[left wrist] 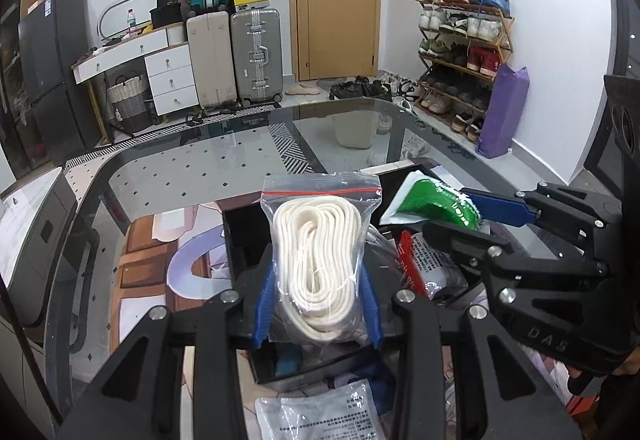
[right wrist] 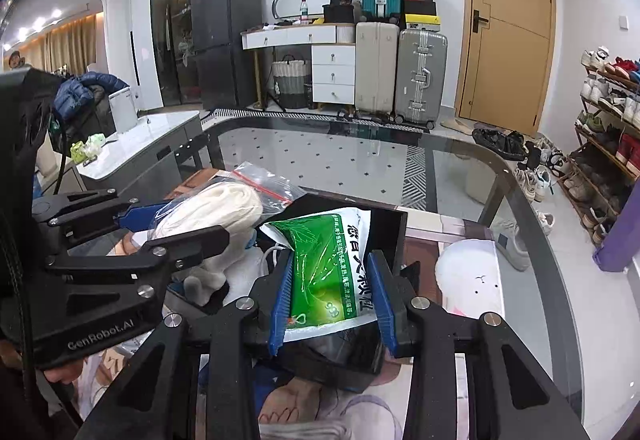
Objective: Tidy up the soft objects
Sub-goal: 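Carry the green pack and bagged rope over the black box, then open both grippers to drop the pack and rope into the box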
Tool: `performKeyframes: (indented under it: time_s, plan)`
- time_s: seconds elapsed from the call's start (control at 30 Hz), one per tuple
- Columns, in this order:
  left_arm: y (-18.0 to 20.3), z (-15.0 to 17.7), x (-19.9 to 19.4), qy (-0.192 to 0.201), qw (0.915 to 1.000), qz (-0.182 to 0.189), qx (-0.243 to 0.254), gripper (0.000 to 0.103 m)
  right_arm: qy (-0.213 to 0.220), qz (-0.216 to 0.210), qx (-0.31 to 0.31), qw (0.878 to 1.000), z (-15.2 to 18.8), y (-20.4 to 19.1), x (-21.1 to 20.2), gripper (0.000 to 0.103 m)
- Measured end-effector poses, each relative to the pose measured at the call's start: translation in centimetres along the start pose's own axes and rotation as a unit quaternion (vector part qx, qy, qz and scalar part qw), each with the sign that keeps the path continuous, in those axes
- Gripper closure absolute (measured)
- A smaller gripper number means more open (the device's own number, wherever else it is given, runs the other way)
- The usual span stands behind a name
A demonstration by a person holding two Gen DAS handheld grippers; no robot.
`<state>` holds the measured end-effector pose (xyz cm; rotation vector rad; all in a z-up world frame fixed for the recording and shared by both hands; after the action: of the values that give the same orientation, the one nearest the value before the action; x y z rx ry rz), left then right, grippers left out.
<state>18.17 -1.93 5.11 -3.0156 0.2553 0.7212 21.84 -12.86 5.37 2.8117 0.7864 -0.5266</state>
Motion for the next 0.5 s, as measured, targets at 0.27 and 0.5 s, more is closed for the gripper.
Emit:
performKeyframes:
  time_s: [0.27, 0.5]
  plan:
    - [0.0, 0.6, 1.3, -0.022, 0.9998, -0.001, -0.002, 0.067, -0.013, 0.002, -0.017, 1.000, 0.2, -0.4, 2.0, 0.066]
    - [0.2, 0.6, 1.4, -0.019, 0.9997, -0.009, 0.013, 0.066, -0.020, 0.003, -0.020, 1.000, 0.6, -0.4, 3.3, 0.066]
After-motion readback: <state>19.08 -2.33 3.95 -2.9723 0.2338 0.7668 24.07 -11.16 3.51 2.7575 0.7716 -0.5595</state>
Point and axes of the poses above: each gripper's, at about its wrist camera, not at the fingertips, and x roughly the way its jaws point, y to its right, z to its underside, the point moved 1 cm from there along x, roughly the way its jaws point, and after that the axes turned 13 degrees about y, right-handed, at the moved point
